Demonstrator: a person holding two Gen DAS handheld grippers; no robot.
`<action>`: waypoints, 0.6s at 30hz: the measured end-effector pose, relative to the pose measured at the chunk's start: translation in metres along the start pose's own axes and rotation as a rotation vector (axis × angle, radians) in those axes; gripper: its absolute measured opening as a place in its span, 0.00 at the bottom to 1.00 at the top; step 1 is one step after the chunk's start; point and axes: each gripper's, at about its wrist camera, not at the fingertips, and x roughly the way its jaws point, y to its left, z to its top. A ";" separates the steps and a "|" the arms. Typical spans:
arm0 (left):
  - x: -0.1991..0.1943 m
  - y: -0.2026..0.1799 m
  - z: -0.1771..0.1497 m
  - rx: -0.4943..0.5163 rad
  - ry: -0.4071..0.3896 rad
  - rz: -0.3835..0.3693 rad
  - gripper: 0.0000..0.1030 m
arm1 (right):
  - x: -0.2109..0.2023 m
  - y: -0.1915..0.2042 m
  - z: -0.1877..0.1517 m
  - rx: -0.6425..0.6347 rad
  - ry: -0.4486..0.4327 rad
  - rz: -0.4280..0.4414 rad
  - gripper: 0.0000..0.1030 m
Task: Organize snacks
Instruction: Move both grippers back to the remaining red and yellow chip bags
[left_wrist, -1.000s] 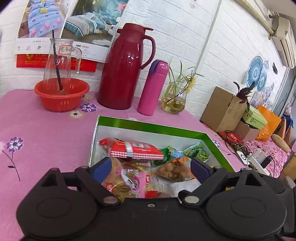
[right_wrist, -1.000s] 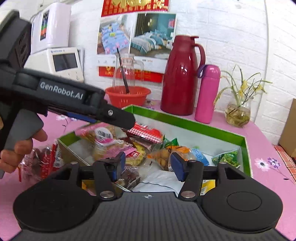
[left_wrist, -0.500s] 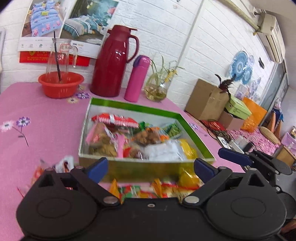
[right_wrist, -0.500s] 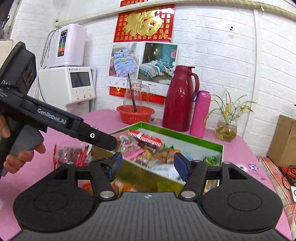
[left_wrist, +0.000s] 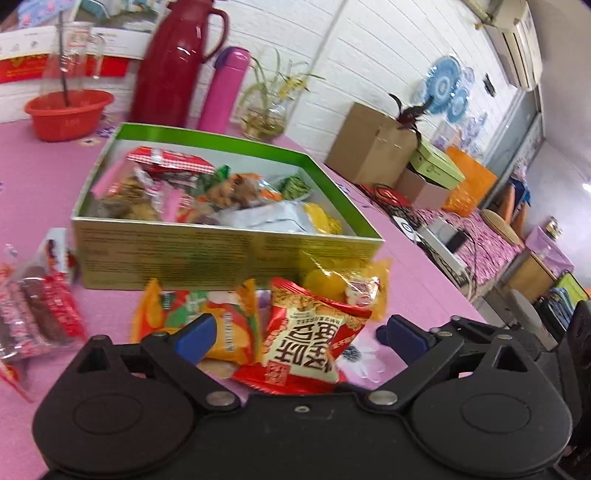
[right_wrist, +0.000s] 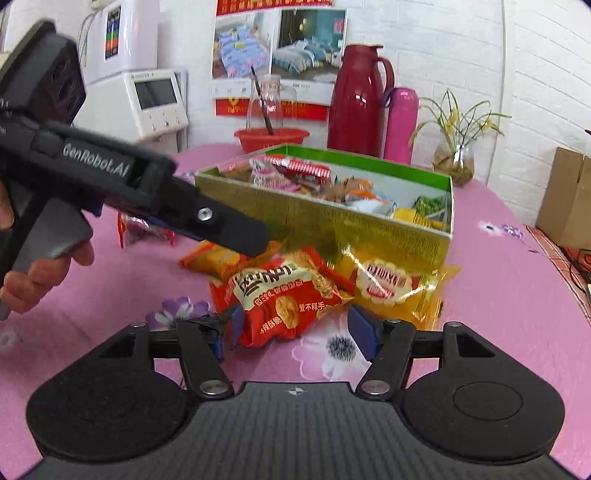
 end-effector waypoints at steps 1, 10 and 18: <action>0.005 -0.001 0.001 -0.003 0.011 -0.017 1.00 | 0.002 0.001 0.000 0.000 0.012 0.002 0.99; 0.027 0.000 0.000 0.025 0.046 -0.050 1.00 | 0.016 0.018 0.001 -0.023 0.064 0.017 0.99; 0.026 0.001 -0.004 0.052 0.051 -0.070 0.86 | 0.031 0.022 0.008 0.008 0.057 0.005 1.00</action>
